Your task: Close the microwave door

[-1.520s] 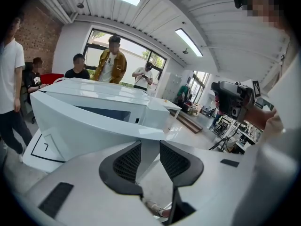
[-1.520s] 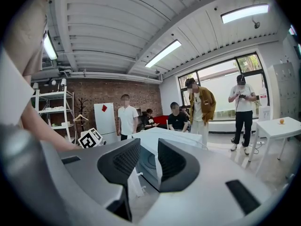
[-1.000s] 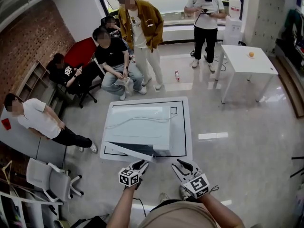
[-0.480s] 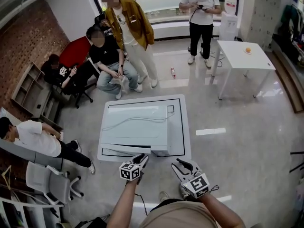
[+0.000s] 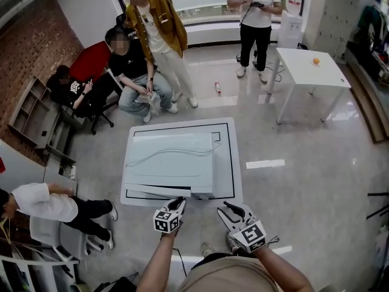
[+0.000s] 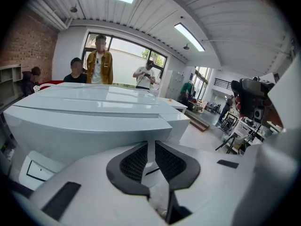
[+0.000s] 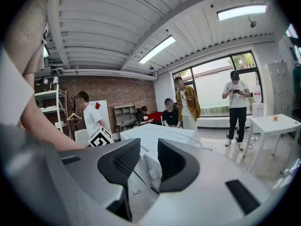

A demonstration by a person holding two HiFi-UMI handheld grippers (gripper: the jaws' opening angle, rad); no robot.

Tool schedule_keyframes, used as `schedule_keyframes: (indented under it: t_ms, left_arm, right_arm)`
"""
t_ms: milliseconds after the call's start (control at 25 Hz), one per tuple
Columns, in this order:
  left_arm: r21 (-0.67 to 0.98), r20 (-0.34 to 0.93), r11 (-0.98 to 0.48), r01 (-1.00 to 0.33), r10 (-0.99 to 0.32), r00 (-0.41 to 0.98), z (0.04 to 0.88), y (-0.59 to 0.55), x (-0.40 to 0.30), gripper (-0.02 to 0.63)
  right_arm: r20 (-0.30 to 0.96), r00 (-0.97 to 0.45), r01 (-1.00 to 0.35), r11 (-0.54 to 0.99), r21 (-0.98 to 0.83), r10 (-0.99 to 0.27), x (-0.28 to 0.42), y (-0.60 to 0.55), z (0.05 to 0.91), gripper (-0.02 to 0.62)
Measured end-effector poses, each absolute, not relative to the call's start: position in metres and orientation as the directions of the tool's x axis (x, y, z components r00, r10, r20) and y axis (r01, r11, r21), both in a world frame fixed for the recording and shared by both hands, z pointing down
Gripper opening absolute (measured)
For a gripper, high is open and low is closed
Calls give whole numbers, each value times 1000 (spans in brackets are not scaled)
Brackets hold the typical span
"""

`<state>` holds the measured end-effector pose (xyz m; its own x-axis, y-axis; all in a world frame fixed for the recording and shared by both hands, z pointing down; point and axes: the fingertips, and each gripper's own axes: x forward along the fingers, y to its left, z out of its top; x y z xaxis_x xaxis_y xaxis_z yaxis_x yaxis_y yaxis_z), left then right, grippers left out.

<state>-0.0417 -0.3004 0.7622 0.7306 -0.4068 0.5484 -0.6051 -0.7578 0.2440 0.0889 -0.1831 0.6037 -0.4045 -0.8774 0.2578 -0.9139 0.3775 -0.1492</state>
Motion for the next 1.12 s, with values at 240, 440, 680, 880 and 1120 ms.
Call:
schedule_keyframes:
  t_ms: [240,440,680,880,1120]
  left_arm:
    - [265,532,-738,-620,-425,732,762,-313,-37,55]
    - [290,525,-724,-626,-427,736,763,-318,-38,21]
    - [302,517,-727,-616,-418,747,763,-317,-38,23]
    - [317,498,-736,-599,-408,765,755,-307,-32,29]
    - [331,458,-721,-609,-441,772,731,-279,-45,29]
  right_arm:
    - [269,-398,-917,372,-146,-877,90,-186,606,120]
    - [271,-394,-919,367,-144,-878,91,-189,607,120]
    - [272,-392,-919,364,-149,-879,89,-192,608,120]
    - [265,-401,-916,373,-150,-877,85,-190,605,120]
    - [256,-427,-904,403,-144,-867,79,-187,601,120]
